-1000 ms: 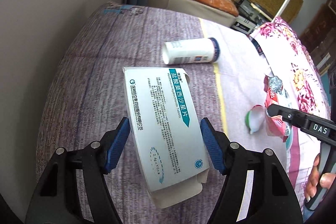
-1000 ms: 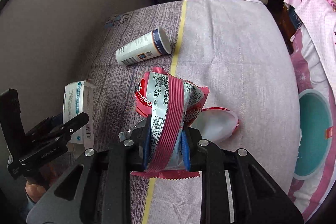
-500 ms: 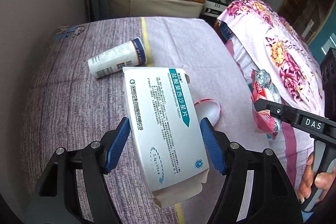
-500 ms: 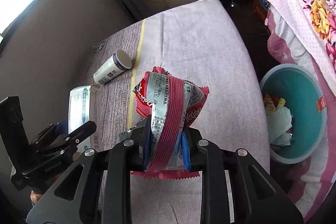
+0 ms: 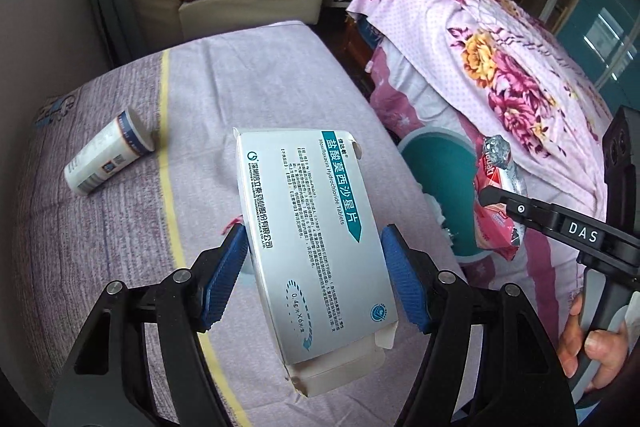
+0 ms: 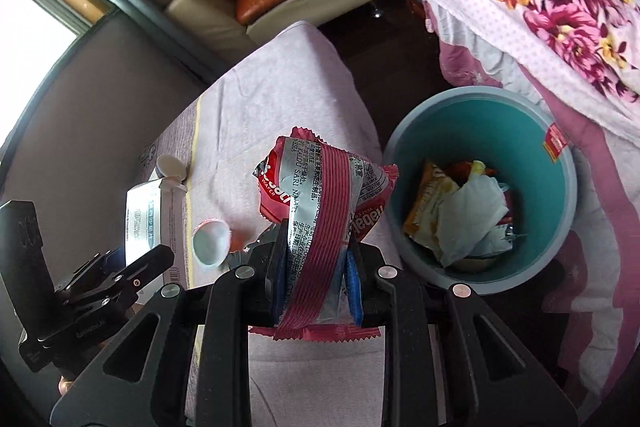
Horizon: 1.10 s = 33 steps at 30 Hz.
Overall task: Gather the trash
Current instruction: 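Carry the medicine box and wrapper over the teal bin with both grippers, then open both grippers to drop the box and wrapper into the bin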
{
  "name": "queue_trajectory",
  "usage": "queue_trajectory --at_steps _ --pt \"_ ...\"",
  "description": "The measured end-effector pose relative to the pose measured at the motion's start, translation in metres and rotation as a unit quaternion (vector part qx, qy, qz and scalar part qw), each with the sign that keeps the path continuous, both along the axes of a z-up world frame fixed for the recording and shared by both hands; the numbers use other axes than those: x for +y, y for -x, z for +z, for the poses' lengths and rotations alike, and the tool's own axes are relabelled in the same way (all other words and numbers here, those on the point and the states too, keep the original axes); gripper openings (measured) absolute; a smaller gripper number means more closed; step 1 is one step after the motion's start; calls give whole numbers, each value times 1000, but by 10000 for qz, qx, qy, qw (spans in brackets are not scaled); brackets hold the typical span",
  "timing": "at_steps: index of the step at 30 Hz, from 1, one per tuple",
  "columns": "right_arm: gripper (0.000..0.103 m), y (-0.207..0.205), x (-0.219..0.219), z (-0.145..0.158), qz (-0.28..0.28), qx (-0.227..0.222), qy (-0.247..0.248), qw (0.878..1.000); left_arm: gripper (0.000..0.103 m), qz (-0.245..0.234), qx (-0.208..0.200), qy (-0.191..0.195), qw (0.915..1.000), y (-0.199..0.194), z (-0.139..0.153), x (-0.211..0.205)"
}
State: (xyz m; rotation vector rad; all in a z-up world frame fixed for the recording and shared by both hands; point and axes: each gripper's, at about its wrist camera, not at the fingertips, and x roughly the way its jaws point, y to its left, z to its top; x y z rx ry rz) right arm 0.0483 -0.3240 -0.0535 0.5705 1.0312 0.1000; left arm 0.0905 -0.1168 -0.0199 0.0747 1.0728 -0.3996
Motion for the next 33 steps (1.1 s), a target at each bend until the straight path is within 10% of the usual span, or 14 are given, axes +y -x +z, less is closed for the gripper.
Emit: queue_trajectory --at_steps 33 --pt "24 26 -138 -15 -1279 203 268 9912 70 -1384 297 32 9899 -26 -45 -174"
